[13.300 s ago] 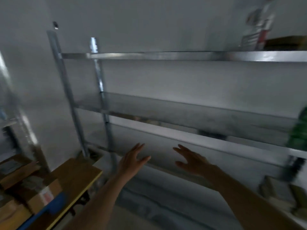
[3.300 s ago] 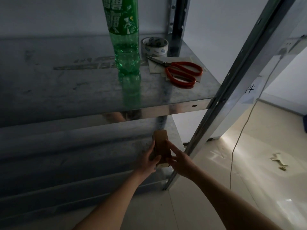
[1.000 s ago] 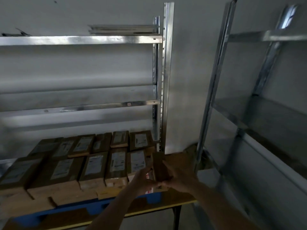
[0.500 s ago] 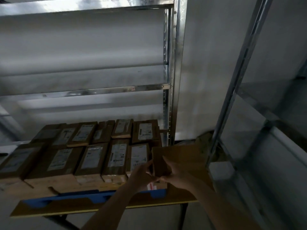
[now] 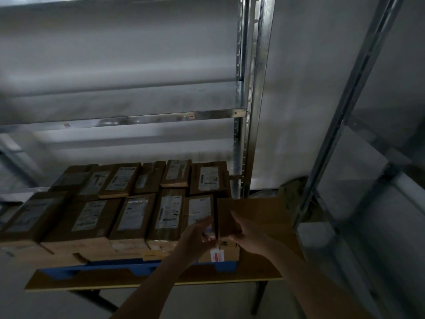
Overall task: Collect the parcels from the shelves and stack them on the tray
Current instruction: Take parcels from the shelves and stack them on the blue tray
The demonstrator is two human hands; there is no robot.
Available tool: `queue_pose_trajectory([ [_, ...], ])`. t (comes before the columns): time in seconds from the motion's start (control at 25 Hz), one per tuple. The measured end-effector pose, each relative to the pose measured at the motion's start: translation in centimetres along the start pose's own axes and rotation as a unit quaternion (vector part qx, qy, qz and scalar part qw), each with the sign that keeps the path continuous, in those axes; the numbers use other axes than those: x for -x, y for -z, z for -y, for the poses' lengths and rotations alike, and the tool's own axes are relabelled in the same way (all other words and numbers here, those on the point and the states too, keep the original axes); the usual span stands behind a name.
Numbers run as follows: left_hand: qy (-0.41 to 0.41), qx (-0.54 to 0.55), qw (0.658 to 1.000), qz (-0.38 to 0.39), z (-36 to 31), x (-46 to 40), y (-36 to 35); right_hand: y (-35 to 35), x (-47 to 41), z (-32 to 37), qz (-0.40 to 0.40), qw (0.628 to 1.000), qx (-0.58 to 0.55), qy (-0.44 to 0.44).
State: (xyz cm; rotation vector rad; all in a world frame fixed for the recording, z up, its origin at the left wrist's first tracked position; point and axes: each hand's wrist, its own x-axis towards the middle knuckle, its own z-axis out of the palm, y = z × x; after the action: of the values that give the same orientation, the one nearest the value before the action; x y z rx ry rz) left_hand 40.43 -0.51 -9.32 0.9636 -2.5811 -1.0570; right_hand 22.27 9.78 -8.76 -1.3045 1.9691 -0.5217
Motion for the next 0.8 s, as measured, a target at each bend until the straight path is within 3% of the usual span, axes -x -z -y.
queue_pose_trajectory([
  [0.8, 0.001, -0.037, 0.999, 0.002, 3.0, -0.5, -1.0, 0.0, -2.2, 0.2, -0.001, 0.999, -0.034, -0.024],
])
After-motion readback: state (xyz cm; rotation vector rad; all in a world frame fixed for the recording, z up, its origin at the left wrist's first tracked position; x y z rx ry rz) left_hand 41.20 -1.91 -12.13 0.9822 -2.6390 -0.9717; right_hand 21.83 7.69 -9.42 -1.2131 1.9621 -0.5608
